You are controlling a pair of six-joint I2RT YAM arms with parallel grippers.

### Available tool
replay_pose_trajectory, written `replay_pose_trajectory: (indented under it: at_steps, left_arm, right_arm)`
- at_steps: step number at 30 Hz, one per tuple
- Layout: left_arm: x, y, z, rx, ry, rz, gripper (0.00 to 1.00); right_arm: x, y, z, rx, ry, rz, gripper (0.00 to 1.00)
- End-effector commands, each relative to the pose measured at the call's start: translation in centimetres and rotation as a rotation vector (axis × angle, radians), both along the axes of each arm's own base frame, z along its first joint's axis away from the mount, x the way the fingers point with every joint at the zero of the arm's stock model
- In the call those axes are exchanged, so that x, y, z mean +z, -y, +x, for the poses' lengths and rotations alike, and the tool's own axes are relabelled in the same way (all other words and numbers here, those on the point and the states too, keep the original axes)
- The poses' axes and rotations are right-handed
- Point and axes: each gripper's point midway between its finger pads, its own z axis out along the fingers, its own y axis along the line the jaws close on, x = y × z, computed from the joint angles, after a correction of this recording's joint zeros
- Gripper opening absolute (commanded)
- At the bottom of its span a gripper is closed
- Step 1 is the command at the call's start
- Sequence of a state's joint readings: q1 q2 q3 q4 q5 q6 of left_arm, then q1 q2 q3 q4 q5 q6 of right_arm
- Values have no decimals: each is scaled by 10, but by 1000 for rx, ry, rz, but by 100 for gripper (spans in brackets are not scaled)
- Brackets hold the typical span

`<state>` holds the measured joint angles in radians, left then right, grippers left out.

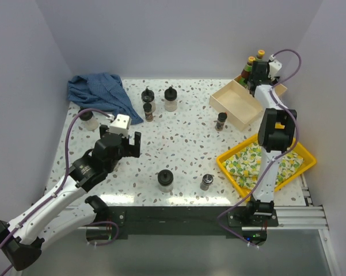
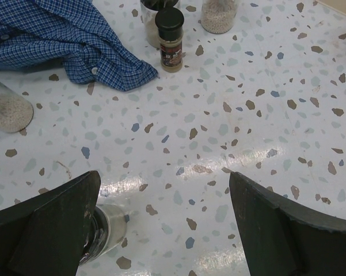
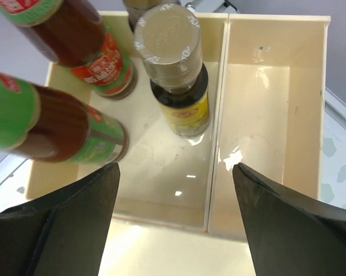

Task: Organize the condiment bottles
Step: Place the bottle in the storage box.

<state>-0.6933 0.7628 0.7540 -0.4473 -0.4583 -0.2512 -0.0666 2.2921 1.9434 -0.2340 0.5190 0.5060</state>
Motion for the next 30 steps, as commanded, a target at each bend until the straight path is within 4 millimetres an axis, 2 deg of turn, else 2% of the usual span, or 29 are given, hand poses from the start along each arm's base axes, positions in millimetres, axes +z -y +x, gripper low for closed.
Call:
replay_pose_trajectory:
  at_steps: [1, 2, 4, 5, 7, 8, 9, 10, 11, 12, 13, 14, 15, 16, 17, 18, 19, 20, 22, 23, 24, 26, 27, 28, 30]
  left_arm:
    - [10, 2, 4, 12, 42, -45, 99]
    - [10, 2, 3, 11, 41, -45, 99]
    - [11, 2, 3, 11, 44, -47, 100]
    - [12, 1, 3, 12, 45, -48, 100]
    - [12, 2, 3, 9, 47, -51, 100]
    - [12, 2, 3, 7, 48, -51, 100]
    - [12, 2, 2, 6, 47, -50, 100]
    - [13, 2, 2, 3, 49, -52, 99]
    - [13, 3, 2, 0, 50, -55, 100]
    - [14, 3, 2, -2, 51, -55, 100]
    - [13, 3, 1, -6, 49, -55, 99]
    - [13, 4, 1, -9, 50, -58, 100]
    - [13, 4, 1, -11, 50, -59, 100]
    - [13, 4, 1, -13, 49, -57, 100]
    - [13, 4, 1, -13, 49, -57, 99]
    - [12, 4, 1, -13, 47, -54, 100]
    - [12, 3, 1, -8, 48, -51, 100]
    - [12, 4, 2, -10, 48, -51, 100]
    - [11, 3, 2, -6, 47, -46, 99]
    - [10, 3, 2, -6, 45, -44, 100]
    - [10, 3, 2, -5, 46, -42, 100]
    - [11, 3, 3, -4, 47, -43, 99]
    - [10, 3, 3, -3, 46, -40, 100]
    - [11, 3, 3, -1, 51, -42, 100]
    - [11, 1, 4, 7, 51, -37, 100]
  right_arm:
    - [72, -10, 5, 51, 178, 11, 86]
    - [67, -13, 1, 63, 163, 17, 87]
    - [75, -22, -4, 100, 173, 46, 87]
    - [68, -27, -10, 111, 149, 61, 87]
    - [76, -38, -17, 151, 153, 90, 87]
    - [67, -48, -24, 173, 125, 106, 87]
    - [67, -58, -27, 216, 122, 131, 87]
    - [79, -69, -32, 247, 136, 140, 87]
    - [71, -77, -41, 265, 111, 149, 87]
    - [72, -83, -46, 286, 104, 148, 87]
    - [90, -101, -54, 332, 123, 137, 87]
    - [80, -107, -66, 344, 91, 137, 87]
    - [84, -114, -73, 371, 91, 136, 88]
    - [98, -131, -84, 437, 105, 143, 88]
    - [87, -139, -99, 471, 57, 158, 88]
    - [87, -148, -110, 500, 38, 164, 88]
    - [78, -163, -125, 547, -7, 163, 88]
    - [88, -175, -144, 606, -18, 166, 88]
    - [81, -197, -173, 699, -82, 150, 89]
    - [85, -202, -195, 724, -113, 152, 89]
    - [87, -207, -208, 748, -123, 152, 90]
    - [75, -219, -242, 812, -189, 154, 93]
    - [89, -221, -258, 839, -163, 154, 96]
    - [77, -225, -279, 871, -217, 158, 96]
    - [87, -233, -308, 946, -202, 177, 99]
